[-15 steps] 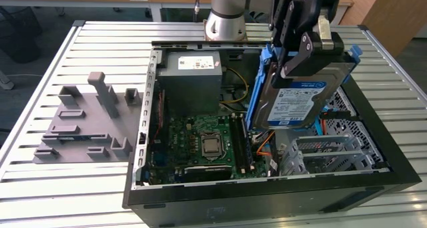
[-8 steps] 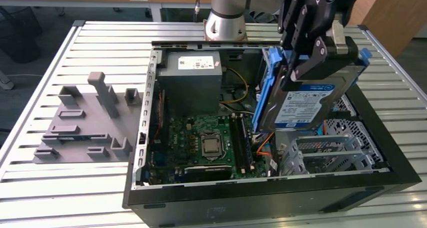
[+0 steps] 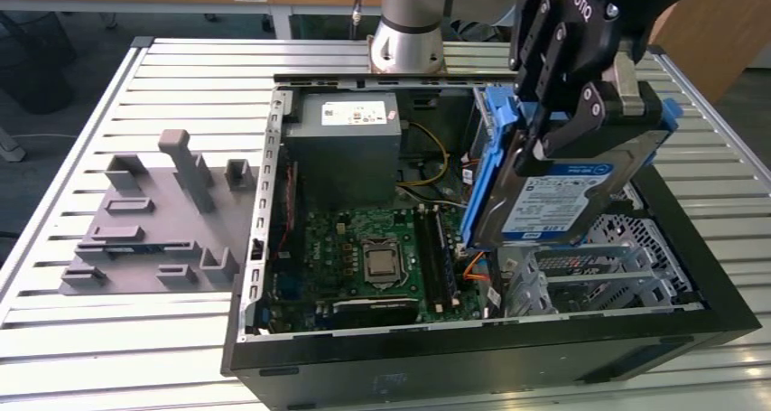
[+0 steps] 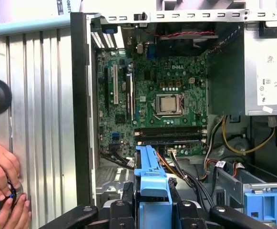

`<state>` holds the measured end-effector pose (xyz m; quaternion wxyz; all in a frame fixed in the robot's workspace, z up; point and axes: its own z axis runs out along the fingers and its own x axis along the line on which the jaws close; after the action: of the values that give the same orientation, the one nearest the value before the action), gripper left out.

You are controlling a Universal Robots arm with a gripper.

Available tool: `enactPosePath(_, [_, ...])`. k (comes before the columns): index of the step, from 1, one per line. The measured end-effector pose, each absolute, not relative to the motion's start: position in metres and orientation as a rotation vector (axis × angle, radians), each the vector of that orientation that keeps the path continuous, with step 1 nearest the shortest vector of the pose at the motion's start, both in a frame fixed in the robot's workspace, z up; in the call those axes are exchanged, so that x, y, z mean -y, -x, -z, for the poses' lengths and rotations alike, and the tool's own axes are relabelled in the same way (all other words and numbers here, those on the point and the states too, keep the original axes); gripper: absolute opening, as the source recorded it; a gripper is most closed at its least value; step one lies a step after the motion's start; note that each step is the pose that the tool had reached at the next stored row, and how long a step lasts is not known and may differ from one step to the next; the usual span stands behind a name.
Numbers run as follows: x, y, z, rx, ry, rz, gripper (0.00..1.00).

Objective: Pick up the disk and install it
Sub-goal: 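Insert the disk into the insertion slot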

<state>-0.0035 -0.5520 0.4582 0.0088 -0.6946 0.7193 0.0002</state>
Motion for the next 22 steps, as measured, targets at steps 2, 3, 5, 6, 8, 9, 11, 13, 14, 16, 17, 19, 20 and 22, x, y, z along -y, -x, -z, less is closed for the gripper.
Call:
enactPosePath(2, [0.552, -0.001, -0.458, -2.247, 2.17, -0.001, 0.36])
enactPosePath(3, [0.552, -0.003, -0.458, -2.248, 2.17, -0.001, 0.36])
enactPosePath(5, [0.552, -0.008, -0.458, -2.248, 2.171, -0.003, 0.36])
enactPosePath(6, [0.552, -0.011, -0.458, -2.249, 2.172, -0.004, 0.36])
enactPosePath(8, [0.552, -0.013, -0.457, -2.249, 2.172, -0.004, 0.36])
enactPosePath(9, [0.552, -0.013, -0.457, -2.249, 2.172, -0.005, 0.36])
enactPosePath(11, [0.554, -0.013, -0.456, -2.249, 2.172, -0.004, 0.36])
enactPosePath(13, [0.556, -0.013, -0.456, -2.249, 2.172, -0.005, 0.36])
enactPosePath(14, [0.557, -0.013, -0.455, -2.249, 2.172, -0.004, 0.36])
enactPosePath(16, [0.559, -0.014, -0.455, -2.249, 2.172, -0.004, 0.36])
enactPosePath(17, [0.559, -0.014, -0.454, -2.249, 2.172, -0.004, 0.36])
enactPosePath(19, [0.559, -0.016, -0.454, -2.25, 2.172, -0.003, 0.36])
enactPosePath(20, [0.559, -0.018, -0.454, -2.25, 2.172, -0.003, 0.36])
enactPosePath(22, [0.559, -0.021, -0.453, -2.25, 2.173, -0.003, 0.36])
